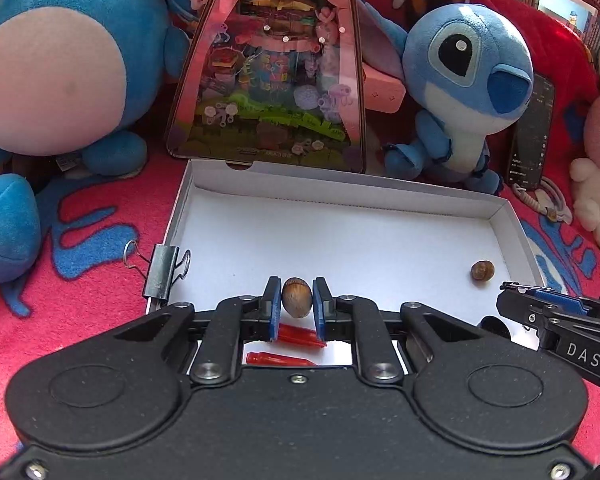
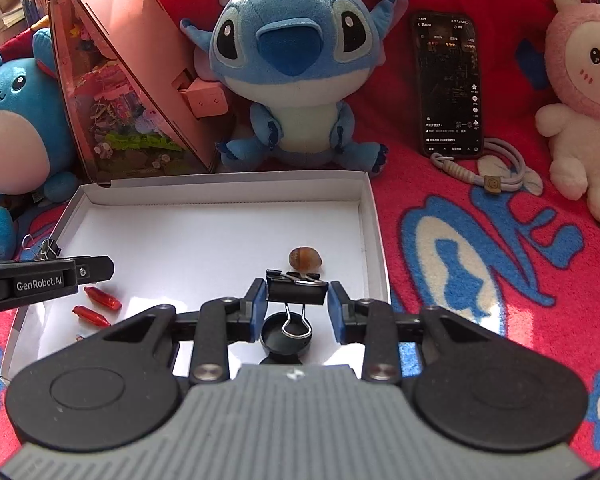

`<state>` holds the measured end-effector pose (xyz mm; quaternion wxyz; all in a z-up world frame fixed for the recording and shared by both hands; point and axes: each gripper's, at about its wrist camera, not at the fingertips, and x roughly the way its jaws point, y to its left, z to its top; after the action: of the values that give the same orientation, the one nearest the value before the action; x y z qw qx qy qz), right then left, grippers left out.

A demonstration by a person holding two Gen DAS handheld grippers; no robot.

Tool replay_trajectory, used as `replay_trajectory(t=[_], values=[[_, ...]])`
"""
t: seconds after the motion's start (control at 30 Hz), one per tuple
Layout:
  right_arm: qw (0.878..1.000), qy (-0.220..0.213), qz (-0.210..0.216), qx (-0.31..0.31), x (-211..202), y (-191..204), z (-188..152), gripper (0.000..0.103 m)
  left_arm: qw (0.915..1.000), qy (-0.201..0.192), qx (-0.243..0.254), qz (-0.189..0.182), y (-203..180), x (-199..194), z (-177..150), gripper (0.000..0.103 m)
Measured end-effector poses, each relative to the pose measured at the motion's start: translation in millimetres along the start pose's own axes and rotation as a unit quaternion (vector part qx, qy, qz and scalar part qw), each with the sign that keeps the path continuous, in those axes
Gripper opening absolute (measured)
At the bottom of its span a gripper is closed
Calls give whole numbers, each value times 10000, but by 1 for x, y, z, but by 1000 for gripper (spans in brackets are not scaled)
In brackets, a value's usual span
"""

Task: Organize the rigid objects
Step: 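Carry the binder clip and brown nut over the white box with both tools, then lower both tools into the box and open them to release clip and nut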

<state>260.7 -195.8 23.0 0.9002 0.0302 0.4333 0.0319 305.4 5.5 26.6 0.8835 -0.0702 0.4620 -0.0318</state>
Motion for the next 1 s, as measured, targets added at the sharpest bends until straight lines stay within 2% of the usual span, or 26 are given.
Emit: replay_trajectory(t=[0.27,0.53,1.0], values=[[9997,208,-60,70,19,2,13,38,10000,15,-5,66,1,8,7,16],[9996,172,-16,210,31,1,11,38,9999,44,55,110,-1,14,3,16],[9998,8,-173,-25,38,9,3,38,9999,7,73,104,0,17,0,16]])
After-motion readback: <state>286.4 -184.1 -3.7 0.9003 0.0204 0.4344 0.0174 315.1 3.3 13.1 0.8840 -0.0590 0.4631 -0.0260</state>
